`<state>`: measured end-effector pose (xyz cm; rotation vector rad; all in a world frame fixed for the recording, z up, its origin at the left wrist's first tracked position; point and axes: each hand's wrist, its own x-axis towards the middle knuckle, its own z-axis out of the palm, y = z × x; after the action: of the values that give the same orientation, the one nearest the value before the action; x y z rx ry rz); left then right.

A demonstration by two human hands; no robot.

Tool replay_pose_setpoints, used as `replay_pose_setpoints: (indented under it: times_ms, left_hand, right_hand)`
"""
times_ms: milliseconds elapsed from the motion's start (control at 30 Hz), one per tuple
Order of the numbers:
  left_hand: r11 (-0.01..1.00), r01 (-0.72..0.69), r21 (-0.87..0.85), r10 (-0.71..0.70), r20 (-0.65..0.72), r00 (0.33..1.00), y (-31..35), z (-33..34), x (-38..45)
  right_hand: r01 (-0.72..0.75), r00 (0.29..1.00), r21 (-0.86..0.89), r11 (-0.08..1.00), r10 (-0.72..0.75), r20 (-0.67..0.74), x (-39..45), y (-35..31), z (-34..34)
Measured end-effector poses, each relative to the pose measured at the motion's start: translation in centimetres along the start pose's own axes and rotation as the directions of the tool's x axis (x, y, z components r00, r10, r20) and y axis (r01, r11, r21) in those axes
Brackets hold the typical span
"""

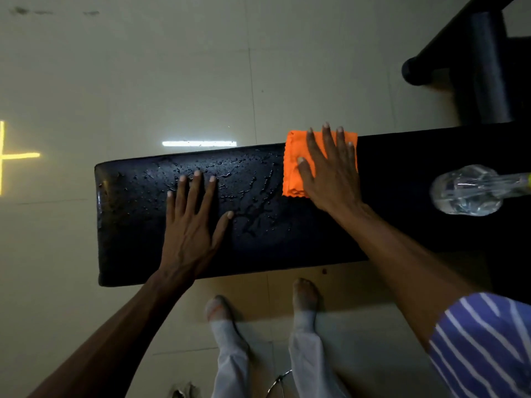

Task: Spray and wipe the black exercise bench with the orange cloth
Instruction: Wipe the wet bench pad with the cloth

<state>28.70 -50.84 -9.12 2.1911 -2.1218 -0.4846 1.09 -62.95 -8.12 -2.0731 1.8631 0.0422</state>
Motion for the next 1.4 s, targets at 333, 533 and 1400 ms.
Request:
replay_pose_setpoints:
  times_ms: [333, 533, 1400]
  left_hand:
    - [0.997, 0.047, -0.056, -0.048, -0.017, 0.999, -3.0, -1.0, -0.5]
    - [1.000, 0.027, -0.010, -0.027, -0.016, 0.999, -6.9, -1.5, -2.0]
    - [0.999, -0.004, -0.050, 0.004, -0.008, 1.000, -11.7, -2.3, -5.6]
  right_hand:
    - [0.249, 0.968, -0.118, 0.961, -0.246, 0.040, -3.2, -3.3, 1.6]
    - [-0.013, 0.996, 0.011, 1.000, 0.014, -0.083, -0.6, -11.4, 3.5]
    - [0.083, 0.996, -0.010, 0.997, -0.082, 0.018, -0.4, -19.3, 5.2]
